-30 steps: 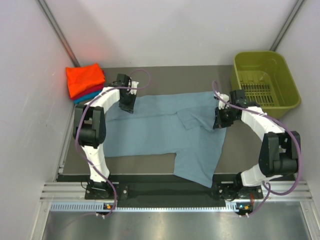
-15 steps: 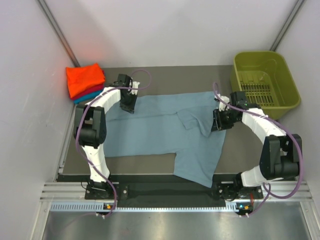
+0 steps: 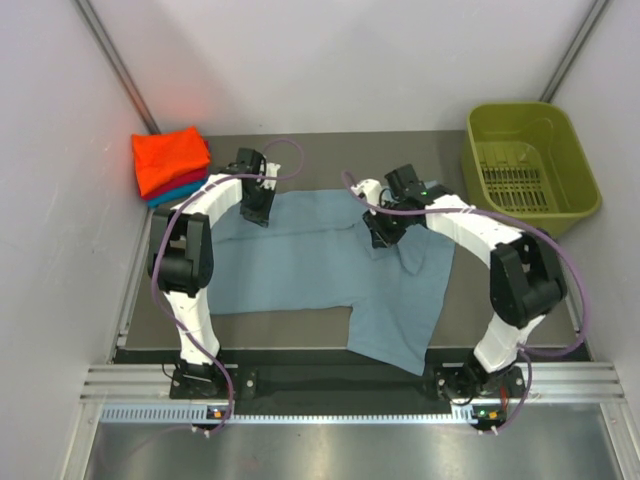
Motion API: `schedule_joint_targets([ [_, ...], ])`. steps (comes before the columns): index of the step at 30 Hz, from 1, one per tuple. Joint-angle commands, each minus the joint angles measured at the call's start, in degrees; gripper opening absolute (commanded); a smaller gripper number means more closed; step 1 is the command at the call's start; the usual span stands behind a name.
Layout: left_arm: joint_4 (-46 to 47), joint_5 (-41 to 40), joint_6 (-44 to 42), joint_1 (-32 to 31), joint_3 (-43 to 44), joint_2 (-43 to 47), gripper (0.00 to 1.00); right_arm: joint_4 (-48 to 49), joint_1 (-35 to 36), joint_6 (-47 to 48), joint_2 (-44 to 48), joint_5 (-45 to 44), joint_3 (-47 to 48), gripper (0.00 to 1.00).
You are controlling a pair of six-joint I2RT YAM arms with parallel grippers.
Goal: Fold and stack the t-shirts
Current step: Fold the tshirt
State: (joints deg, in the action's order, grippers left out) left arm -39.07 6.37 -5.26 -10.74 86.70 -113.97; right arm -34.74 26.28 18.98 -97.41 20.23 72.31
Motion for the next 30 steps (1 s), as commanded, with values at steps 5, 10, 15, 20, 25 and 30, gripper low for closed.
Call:
schedule_joint_targets([
  [5,1.1,-1.2,0.1,-0.1,0.0,2.7,0.21,2.4,2.2,1.1,-5.2,-3.6,3.5,0.28],
  [10,1.1,-1.0,0.3,-0.1,0.6,2.1,0.21,2.7,2.4,1.4,-8.8,-4.8,4.9,0.29],
  [15,0.9,-1.4,0.2,-0.1,0.6,2.4,0.21,3.2,2.6,1.8,-11.8,-5.5,5.9,0.30],
  [20,1.0,-1.4,0.2,-0.1,0.0,2.7,0.21,3.3,3.1,1.8,-13.2,-5.4,5.8,0.31],
  [25,0.9,-1.5,0.2,-0.1,0.1,2.6,0.21,3.1,3.9,2.4,-13.4,-5.2,4.9,0.15],
  [30,0.8,-1.4,0.2,-0.1,0.3,2.6,0.21,3.1,4.1,2.3,-11.2,-5.2,4.5,0.00],
])
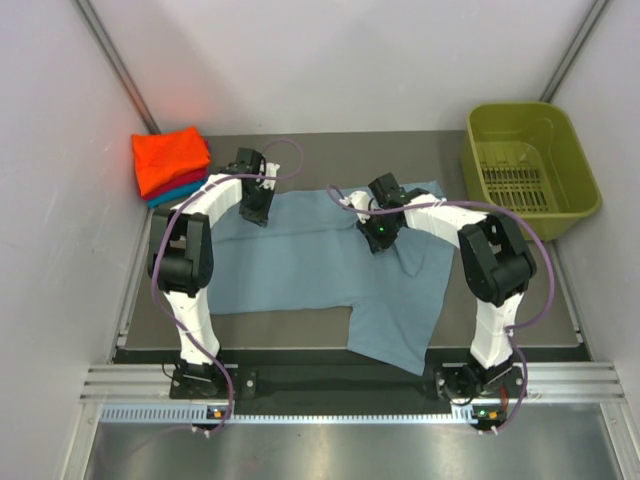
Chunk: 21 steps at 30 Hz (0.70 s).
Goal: Fold and stack the t-shirts
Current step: Fold the tshirt
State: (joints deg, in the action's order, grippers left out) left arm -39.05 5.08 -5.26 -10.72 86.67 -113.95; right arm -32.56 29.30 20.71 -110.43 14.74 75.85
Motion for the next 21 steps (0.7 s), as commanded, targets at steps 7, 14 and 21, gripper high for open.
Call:
schedule_joint_targets([
  [7,1.0,0.7,0.4,-0.1,0.4,2.2,0.21,0.0,1.3,0.0,3.8,0.6,0.6,0.05],
  [14,0.9,1.1,0.4,-0.1,0.7,2.2,0.21,-0.5,1.6,-0.1,3.1,1.3,0.3,0.28],
  [21,1.0,1.0,0.5,-0.1,0.4,2.4,0.21,-0.7,2.6,0.2,1.8,2.2,1.0,0.27],
])
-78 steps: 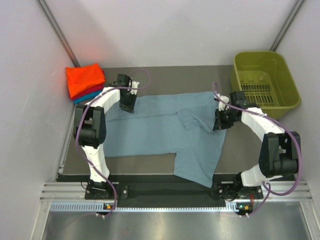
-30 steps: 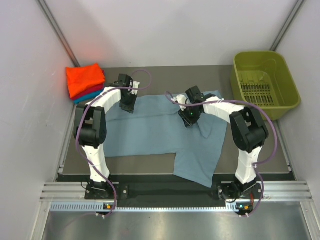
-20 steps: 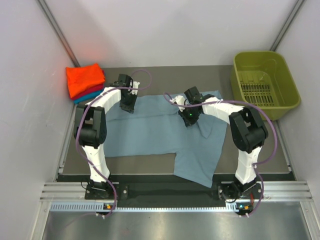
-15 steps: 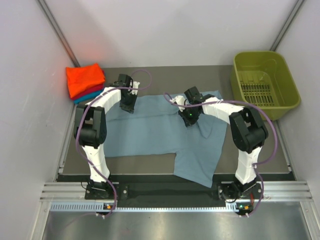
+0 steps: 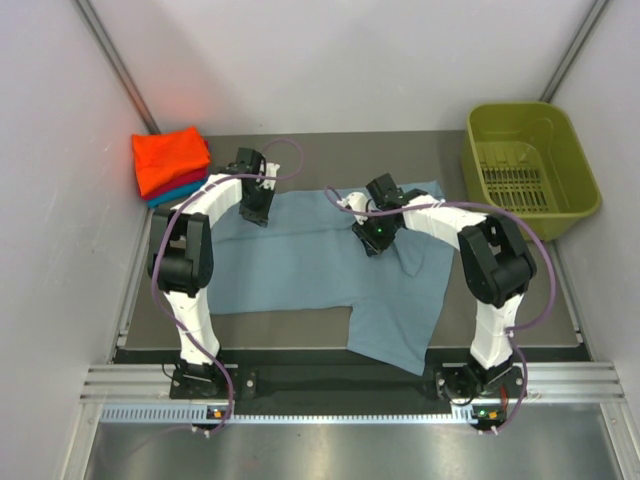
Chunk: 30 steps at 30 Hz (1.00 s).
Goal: Fold and stack the t-shirts
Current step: Fold the tshirt
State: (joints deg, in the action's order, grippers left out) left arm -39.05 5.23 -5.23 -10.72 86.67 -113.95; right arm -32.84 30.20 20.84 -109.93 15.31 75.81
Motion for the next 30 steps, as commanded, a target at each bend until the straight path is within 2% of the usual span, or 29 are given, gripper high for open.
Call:
schedule_joint_targets([
  [1,0.9,0.7,0.5,-0.1,0.3,2.5,0.21,-0.7,1.9,0.3,1.0,1.2,1.0,0.27],
  [15,1.2,0.7,0.7,-0.1,0.3,2.5,0.21,0.1,2.2,0.0,-0.5,-6.8,-0.8,0.24],
  [18,1.2,0.7,0.8,-0.1,0.3,2.5,0.21,0.1,2.3,0.0,-0.6,-7.1,-1.0,0.18],
  [22,1.2,0.7,0.7,-0.1,0.1,2.7,0.21,0.2,2.8,0.1,0.1,-7.0,-0.9,0.00],
  [25,1.1,0.8,0.8,-0.1,-0.1,2.8,0.21,-0.6,2.9,0.4,1.2,-6.2,-0.1,0.00],
  [30,1.1,0.9,0.6,-0.1,-0.2,2.8,0.21,-5.7,2.9,3.8,4.8,1.1,2.2,0.00],
])
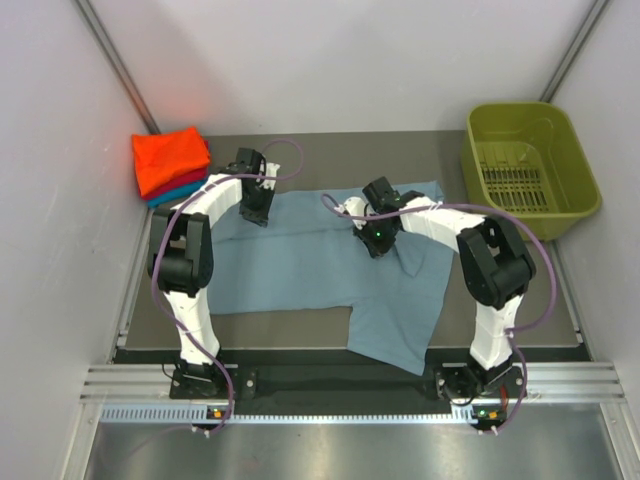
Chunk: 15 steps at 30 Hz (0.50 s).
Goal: Fold and stack the t-shirts
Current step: Fold the tshirt
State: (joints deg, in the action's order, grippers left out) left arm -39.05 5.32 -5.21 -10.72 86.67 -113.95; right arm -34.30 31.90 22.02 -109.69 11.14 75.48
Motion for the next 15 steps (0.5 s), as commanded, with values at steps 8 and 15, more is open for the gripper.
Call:
schedule_joint_targets([
  [8,1.3,1.1,0.7,-0.2,0.0,2.4,0.21,-17.8,-1.8,9.0,3.3,25.9,11.1,0.00],
  [15,1.0,1.0,0.6,-0.2,0.3,2.3,0.21,-26.1,-3.0,11.5,-3.9,31.7,16.5,0.00],
])
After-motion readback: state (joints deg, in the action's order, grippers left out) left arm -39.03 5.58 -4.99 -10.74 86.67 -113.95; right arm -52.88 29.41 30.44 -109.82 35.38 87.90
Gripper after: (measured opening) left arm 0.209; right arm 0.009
